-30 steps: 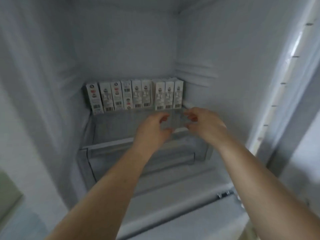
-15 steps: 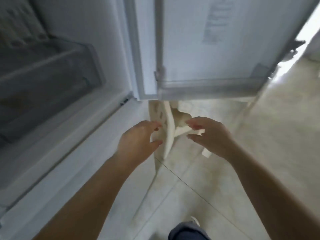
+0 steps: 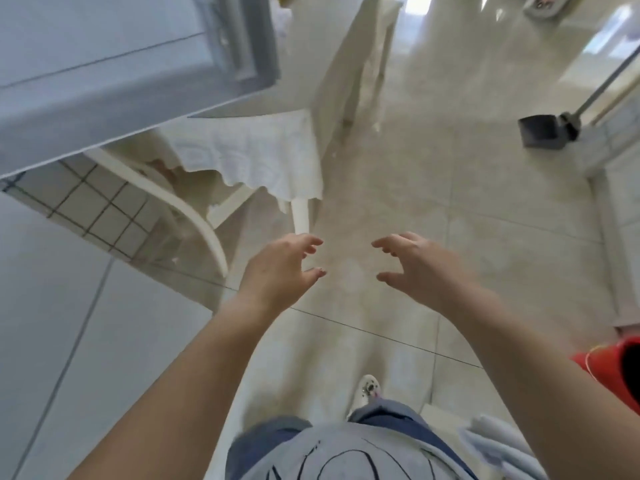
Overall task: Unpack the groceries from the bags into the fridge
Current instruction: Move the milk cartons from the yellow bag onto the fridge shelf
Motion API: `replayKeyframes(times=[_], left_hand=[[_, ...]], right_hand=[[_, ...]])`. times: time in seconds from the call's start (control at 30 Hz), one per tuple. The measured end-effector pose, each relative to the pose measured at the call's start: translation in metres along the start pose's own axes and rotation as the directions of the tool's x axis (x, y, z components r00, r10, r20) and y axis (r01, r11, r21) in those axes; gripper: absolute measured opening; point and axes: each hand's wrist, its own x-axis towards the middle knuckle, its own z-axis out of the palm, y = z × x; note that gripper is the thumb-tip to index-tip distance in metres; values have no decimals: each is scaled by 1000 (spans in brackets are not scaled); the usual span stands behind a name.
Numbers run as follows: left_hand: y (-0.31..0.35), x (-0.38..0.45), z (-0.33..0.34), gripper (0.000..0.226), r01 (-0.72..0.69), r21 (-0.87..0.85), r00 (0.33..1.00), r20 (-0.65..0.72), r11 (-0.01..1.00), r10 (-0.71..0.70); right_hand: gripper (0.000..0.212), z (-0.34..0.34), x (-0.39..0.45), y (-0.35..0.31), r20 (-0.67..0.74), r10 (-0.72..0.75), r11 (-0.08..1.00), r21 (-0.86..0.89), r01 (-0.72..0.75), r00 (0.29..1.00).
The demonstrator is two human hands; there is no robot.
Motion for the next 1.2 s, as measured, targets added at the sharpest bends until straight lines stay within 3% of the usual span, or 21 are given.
replayKeyframes(times=[0.2,0.43,0.93,1.2], left_hand=[[58,72,30,44,-21,5,998,53,1000,21],[82,181,40,45,-24,-10,996,84,1000,24],[88,532,-22,45,-10,15,996,93,1000,8],[70,685,-34,44,192,13,980,58,981,-192]], right_hand=[[51,-36,33,85,-1,46,998,50,-46,999],[49,-68,115,145,36,39,998,53,-41,999],[49,-205,435,228,36,0,1000,14,0,999],[49,-253,630,270,157,-151,979,-116,170,976]])
